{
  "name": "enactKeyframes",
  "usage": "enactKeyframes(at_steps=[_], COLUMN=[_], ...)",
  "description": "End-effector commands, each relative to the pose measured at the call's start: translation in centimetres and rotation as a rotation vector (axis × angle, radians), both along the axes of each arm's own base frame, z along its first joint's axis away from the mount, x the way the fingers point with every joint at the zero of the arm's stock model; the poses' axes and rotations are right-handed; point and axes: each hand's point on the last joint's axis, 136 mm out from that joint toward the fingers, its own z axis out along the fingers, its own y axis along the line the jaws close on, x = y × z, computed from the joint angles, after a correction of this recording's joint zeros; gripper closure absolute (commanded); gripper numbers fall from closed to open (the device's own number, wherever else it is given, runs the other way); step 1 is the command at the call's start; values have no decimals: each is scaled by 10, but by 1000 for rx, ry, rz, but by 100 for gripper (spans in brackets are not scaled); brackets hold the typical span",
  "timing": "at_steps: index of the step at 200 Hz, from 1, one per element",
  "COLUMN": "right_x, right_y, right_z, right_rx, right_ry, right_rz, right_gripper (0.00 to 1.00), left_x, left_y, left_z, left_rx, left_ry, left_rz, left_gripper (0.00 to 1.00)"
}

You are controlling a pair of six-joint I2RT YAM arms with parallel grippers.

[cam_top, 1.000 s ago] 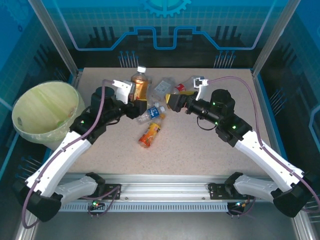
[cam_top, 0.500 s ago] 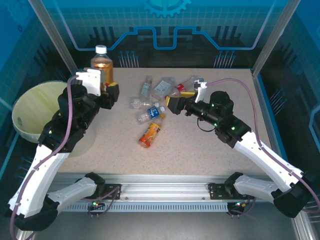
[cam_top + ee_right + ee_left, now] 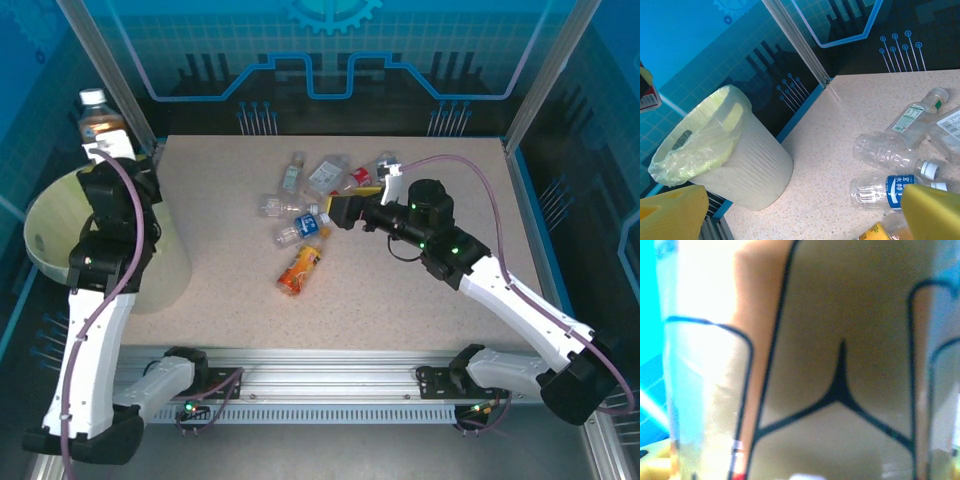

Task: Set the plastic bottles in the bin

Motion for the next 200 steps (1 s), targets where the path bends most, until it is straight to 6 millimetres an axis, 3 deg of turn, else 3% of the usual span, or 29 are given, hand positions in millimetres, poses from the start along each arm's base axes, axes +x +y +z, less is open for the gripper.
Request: enactKeyframes(at_steps=[1, 35, 112, 161, 200], right_x=[2, 2, 7, 13, 15], right_y=[-1, -1, 5, 10, 11], right_z=[21, 22, 21, 10, 4], right_rx=[18, 15, 34, 56, 55], right_ry=[-59, -64, -17, 47, 83], right_rz=[9, 10, 24, 23, 19], right_gripper=[0, 0, 0, 0, 0], left_x=[-5, -7, -33, -38, -40], left_y=[23, 56, 119, 125, 123], left_z=[-11, -36, -122, -147, -146], left_rx=[-24, -105, -483, -573, -576], left_ry=[18, 64, 152, 163, 147], left_rz=[93, 187, 459, 536, 537], left_gripper=[49, 49, 44, 31, 17])
